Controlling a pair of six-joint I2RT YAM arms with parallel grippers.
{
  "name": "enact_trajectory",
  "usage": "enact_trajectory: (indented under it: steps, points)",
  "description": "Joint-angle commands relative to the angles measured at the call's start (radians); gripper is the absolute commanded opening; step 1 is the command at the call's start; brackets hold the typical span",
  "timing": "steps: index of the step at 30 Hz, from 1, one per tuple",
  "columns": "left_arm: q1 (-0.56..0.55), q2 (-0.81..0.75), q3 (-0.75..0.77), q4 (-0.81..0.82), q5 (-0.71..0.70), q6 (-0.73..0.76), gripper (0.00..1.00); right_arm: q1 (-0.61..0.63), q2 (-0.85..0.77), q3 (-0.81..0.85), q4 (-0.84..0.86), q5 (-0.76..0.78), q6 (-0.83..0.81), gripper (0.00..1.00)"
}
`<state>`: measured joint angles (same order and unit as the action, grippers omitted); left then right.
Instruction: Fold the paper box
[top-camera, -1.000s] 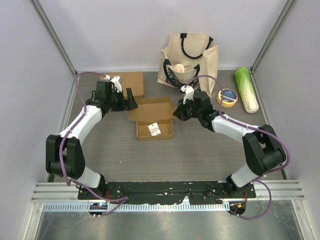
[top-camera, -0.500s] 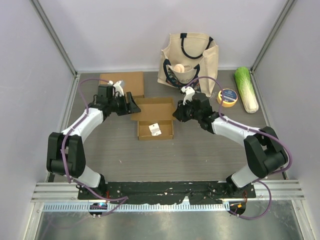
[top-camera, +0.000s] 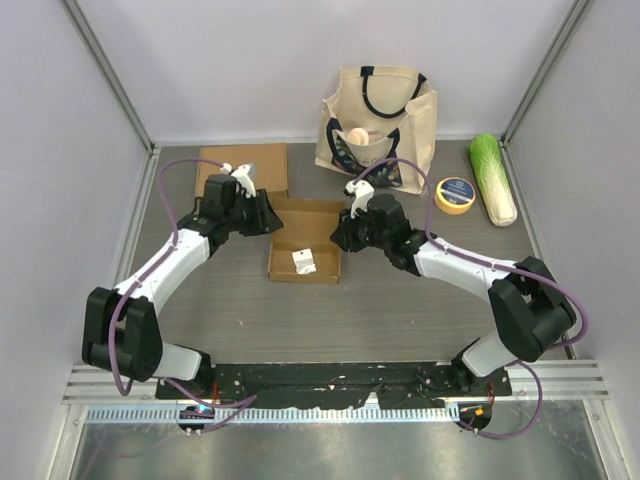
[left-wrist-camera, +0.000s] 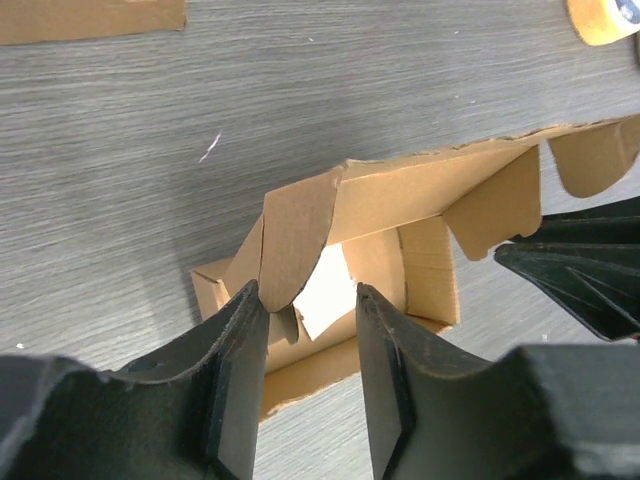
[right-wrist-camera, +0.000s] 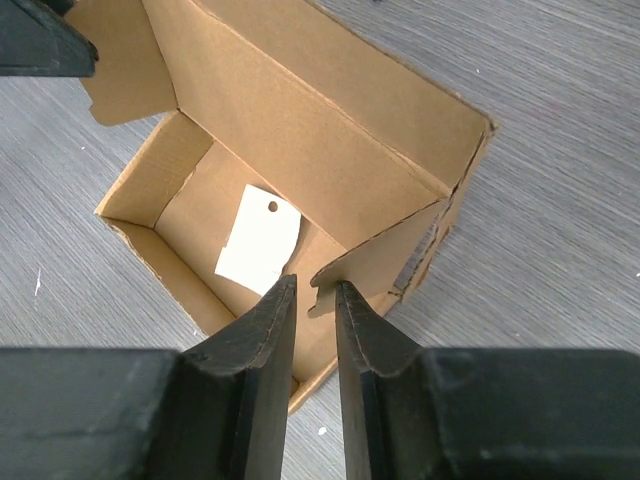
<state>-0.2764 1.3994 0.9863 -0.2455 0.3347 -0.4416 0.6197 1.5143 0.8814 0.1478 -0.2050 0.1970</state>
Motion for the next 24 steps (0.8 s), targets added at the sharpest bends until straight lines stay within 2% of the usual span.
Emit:
enact_trajectory:
  steps: [1, 14, 17, 20, 21, 23, 24]
  points:
    - [-0.038, -0.048, -0.038, 0.003, -0.123, -0.003, 0.40, 0.023, -0.009, 0.037, 0.019, 0.070, 0.027, 0.28]
    - [-0.176, -0.154, -0.149, 0.057, -0.467, 0.014, 0.22, 0.031, -0.012, -0.019, 0.050, 0.085, 0.081, 0.31]
    - [-0.204, -0.160, -0.153, 0.057, -0.526, 0.018, 0.12, 0.032, -0.016, -0.021, 0.045, 0.098, 0.081, 0.29]
    - [-0.262, -0.183, -0.181, 0.081, -0.611, 0.018, 0.01, 0.037, -0.017, -0.030, 0.049, 0.127, 0.078, 0.21]
    - [-0.274, -0.192, -0.201, 0.103, -0.631, 0.012, 0.00, 0.043, -0.019, -0.035, 0.055, 0.148, 0.076, 0.13]
    - [-0.312, -0.224, -0.225, 0.133, -0.692, 0.011, 0.00, 0.055, -0.026, -0.054, 0.064, 0.176, 0.071, 0.08]
    - [-0.328, -0.234, -0.253, 0.170, -0.724, 0.009, 0.00, 0.067, -0.029, -0.062, 0.079, 0.190, 0.070, 0.03]
